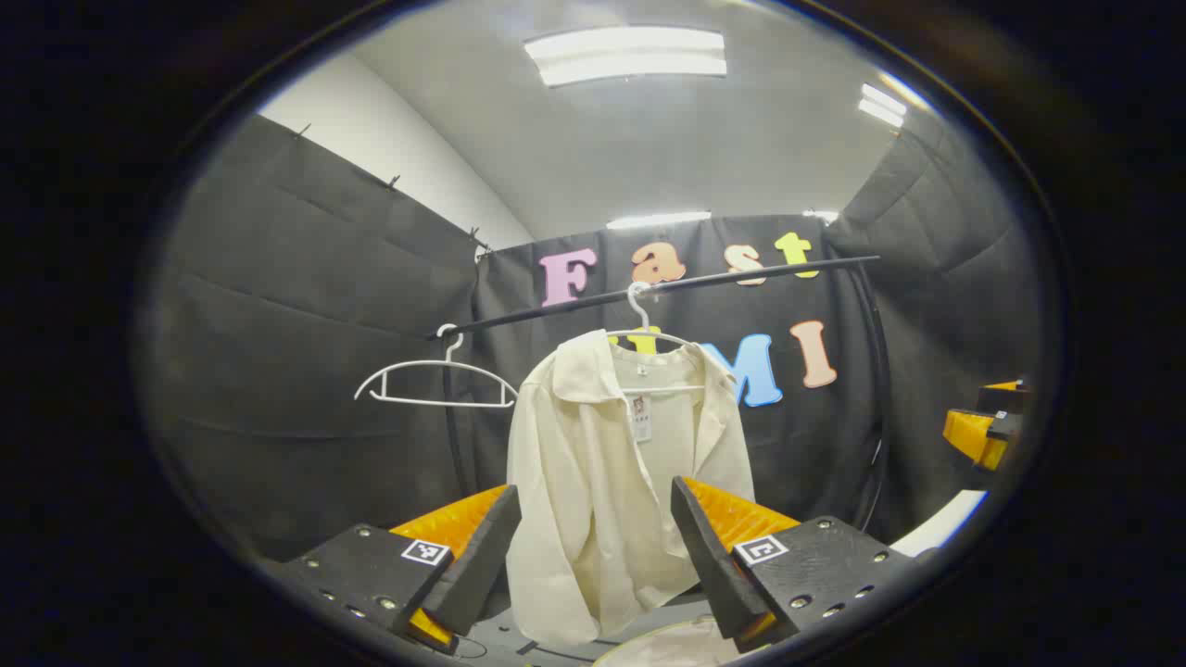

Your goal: Grasp the clothes on the hanger with both hands and then place them into the laundry hamper below.

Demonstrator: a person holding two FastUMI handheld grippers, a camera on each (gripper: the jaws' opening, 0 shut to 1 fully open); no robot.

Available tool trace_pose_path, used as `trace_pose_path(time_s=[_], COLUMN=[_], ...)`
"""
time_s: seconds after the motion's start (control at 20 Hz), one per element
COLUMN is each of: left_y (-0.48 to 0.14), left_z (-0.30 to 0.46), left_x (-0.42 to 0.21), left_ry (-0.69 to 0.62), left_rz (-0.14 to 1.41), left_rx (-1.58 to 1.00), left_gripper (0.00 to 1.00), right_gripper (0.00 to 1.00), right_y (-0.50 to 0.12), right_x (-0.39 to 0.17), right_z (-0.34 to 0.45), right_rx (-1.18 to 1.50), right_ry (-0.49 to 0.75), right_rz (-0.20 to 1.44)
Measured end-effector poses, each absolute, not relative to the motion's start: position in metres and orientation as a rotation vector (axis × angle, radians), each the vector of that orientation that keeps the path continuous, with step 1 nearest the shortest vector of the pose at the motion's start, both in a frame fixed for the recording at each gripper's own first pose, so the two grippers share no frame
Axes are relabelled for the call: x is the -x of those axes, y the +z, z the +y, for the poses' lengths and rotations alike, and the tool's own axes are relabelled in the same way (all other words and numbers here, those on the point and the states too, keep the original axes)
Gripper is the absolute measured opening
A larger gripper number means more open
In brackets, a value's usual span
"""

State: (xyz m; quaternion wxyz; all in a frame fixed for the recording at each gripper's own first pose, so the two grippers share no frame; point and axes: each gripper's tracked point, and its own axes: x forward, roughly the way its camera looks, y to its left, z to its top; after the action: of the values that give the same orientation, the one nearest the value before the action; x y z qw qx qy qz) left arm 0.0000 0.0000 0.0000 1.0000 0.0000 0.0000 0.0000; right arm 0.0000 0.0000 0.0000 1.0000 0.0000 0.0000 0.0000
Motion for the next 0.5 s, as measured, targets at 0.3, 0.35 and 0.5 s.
trace_pose_path(time_s=[0.3,0.35,0.5], left_y=[-0.008,-0.01,-0.013], left_z=[0.002,0.003,0.009], left_x=[-0.01,-0.012,-0.021], left_ry=[-0.024,-0.025,-0.034], left_rz=[0.002,0.003,0.01], left_rx=[0.0,0.0,0.004], left_gripper=[0.95,0.95,0.95], right_gripper=[0.98,0.98,0.98], right_y=[0.0,0.001,0.002], right_x=[-0.002,-0.002,-0.003], right_z=[0.008,0.01,0.017], right_rx=[-0.005,-0.006,-0.004], right_ry=[-0.02,-0.024,-0.027], right_rz=[0.011,0.009,0.009])
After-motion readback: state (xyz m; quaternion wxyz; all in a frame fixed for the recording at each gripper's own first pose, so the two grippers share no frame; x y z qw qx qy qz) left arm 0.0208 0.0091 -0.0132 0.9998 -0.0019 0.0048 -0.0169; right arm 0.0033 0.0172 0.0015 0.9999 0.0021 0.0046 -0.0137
